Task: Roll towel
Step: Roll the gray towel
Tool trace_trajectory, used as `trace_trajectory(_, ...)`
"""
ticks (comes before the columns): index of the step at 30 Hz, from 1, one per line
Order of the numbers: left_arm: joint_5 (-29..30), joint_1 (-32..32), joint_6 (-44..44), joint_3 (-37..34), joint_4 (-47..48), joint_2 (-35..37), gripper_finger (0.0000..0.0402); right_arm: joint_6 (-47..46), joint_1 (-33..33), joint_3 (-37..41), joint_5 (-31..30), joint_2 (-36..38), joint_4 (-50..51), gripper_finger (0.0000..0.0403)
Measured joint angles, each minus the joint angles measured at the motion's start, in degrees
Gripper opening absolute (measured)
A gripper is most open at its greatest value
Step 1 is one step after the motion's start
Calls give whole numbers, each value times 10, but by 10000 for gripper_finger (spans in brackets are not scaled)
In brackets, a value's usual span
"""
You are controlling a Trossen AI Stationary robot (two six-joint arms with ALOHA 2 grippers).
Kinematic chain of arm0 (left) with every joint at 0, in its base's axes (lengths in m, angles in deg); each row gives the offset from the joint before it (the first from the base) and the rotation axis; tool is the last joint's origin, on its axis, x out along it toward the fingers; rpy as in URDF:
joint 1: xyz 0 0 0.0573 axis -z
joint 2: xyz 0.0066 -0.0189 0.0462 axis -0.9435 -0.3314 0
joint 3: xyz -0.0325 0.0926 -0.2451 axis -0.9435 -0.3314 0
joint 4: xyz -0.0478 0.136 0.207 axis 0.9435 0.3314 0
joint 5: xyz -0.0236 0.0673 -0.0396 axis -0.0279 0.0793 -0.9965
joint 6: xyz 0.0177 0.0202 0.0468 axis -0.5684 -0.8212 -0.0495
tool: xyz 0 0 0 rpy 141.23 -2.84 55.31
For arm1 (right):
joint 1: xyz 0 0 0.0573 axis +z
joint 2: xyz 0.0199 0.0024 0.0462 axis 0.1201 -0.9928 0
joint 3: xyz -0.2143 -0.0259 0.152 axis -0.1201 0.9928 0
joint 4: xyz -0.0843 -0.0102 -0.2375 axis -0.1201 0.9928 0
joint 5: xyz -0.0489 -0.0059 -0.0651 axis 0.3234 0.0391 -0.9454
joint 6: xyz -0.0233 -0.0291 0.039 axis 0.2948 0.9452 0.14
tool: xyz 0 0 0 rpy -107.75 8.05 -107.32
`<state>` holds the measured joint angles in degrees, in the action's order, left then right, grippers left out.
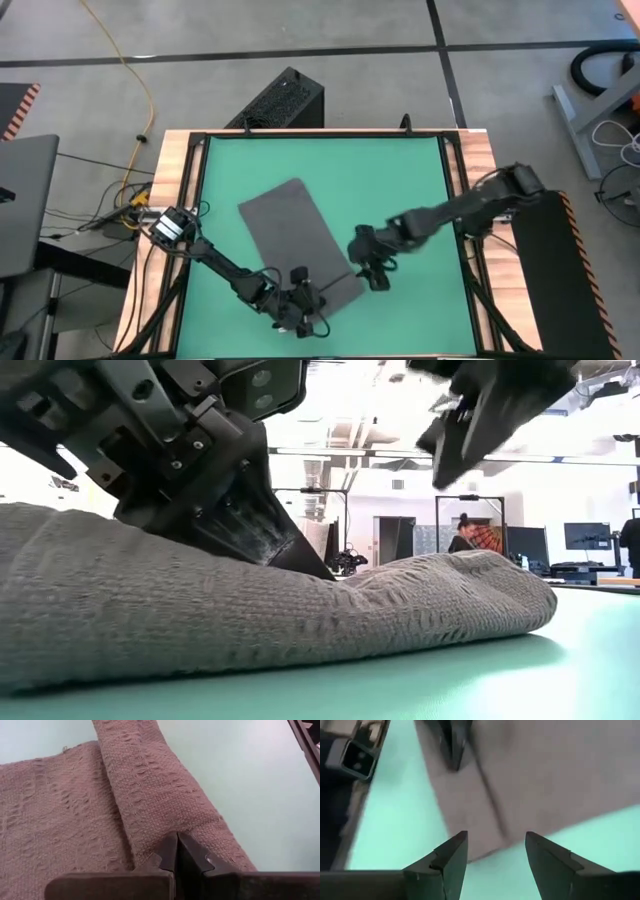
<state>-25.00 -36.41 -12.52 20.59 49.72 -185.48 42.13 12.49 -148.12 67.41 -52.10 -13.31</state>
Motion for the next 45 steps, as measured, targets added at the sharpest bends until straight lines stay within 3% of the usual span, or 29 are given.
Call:
trace_trajectory(6,-6,2,0,0,-4,0,0,29,136,61,-272,27,-109,224)
trace_trajectory(8,-6,3,0,0,-4,0,0,45,163,76,-317,19,-128,224)
trace_trajectory(10,-11,3,0,0,-5,0,0,94,175,80,-325,1,-130,224)
trace_trajectory(19,-17,3,14,0,-5,0,0,188,184,80,-299,-105,-239,224)
trace_trajectory(24,-22,4,25,0,-4,0,0,202,168,80,-298,-129,-246,224)
trace_trajectory(32,-32,5,26,0,-6,0,0,168,118,80,-177,-159,-263,215)
trace_trajectory(35,-31,7,20,-1,-16,0,0,158,112,80,-151,-159,-262,173)
trace_trajectory(40,-4,21,15,-18,-47,4,0,142,106,79,-108,-158,-254,37)
trace_trajectory(42,7,25,23,-61,-111,15,0,118,99,79,-80,-157,-249,21)
trace_trajectory(45,13,28,42,-140,-249,29,0,50,78,78,-9,-157,-247,35)
